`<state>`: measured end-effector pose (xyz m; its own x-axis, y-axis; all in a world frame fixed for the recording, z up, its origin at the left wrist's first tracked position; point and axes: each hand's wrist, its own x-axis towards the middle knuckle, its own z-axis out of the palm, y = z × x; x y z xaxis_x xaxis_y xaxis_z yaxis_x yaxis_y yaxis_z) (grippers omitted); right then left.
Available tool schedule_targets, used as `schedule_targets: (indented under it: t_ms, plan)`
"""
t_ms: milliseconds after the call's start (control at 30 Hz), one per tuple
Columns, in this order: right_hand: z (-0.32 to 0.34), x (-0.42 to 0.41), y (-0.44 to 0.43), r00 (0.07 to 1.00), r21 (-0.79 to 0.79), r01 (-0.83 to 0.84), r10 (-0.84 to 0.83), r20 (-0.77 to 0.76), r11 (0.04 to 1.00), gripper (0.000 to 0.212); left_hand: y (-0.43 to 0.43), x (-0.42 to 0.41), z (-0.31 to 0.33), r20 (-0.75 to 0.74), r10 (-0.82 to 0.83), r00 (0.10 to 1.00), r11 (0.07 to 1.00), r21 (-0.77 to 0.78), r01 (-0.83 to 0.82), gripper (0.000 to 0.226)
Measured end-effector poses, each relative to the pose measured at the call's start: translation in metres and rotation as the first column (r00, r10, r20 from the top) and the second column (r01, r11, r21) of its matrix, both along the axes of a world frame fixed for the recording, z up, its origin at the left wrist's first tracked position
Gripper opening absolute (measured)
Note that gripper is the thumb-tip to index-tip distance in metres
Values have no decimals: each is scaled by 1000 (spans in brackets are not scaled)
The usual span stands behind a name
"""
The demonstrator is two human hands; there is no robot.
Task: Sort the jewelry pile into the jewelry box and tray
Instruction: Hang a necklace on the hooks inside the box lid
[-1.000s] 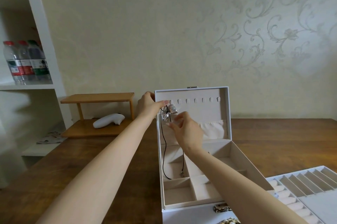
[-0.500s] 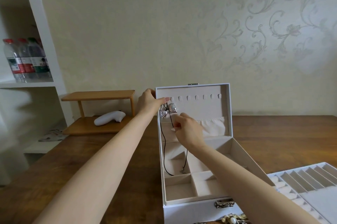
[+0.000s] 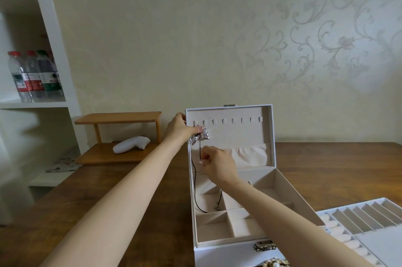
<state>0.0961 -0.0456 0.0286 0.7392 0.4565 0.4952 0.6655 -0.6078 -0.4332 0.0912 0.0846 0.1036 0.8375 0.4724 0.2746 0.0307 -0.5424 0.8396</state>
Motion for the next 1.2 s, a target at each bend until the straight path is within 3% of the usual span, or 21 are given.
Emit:
schedule_targets:
  t_ms: [167,300,367,467,567,700,767,800,867,900,967,1200]
  plan:
    - [2,2,-1,989,69,1,9,-146,998,17,-2,-5,-8,-128,-84,988,996,3,85,64]
    - [4,1,0,963,127,-16,49,-265,992,31,-1,-9,-6,-118,-136,984,991,-34,133,54]
    - [5,0,-2,933,204,-32,102,-344,979,26,-3,-11,-7,-103,-139,985,990,-52,134,50]
    - [8,-6,-4,776,463,-37,317,-545,885,17,-5,-11,-7,-97,-106,990,994,-37,102,48]
    - [10,-12,-5,636,621,36,461,-618,783,12,-4,-14,-5,-107,-105,989,994,-12,104,49]
    - [14,-13,-9,418,671,-34,620,-664,741,12,-7,-22,-11,-80,-65,995,997,33,68,60]
    - [18,-15,-14,346,623,-158,634,-691,766,7,-10,-33,-20,113,42,993,999,15,-44,50]
    - [21,-17,-17,375,572,-209,605,-703,793,5,-11,-39,-25,271,125,954,989,38,-141,40]
    - [27,-16,-27,543,441,-235,494,-679,866,11,-13,-53,-37,555,195,809,928,164,-336,19]
    - [32,-13,-34,635,394,-216,435,-639,894,13,-15,-59,-42,632,171,755,888,234,-397,16]
    - [42,-5,-49,715,389,-176,389,-581,904,13,-21,-65,-53,662,77,746,822,381,-423,19]
    - [26,-8,-32,596,508,-54,436,-674,859,5,-31,-58,-68,574,131,808,875,317,-366,17]
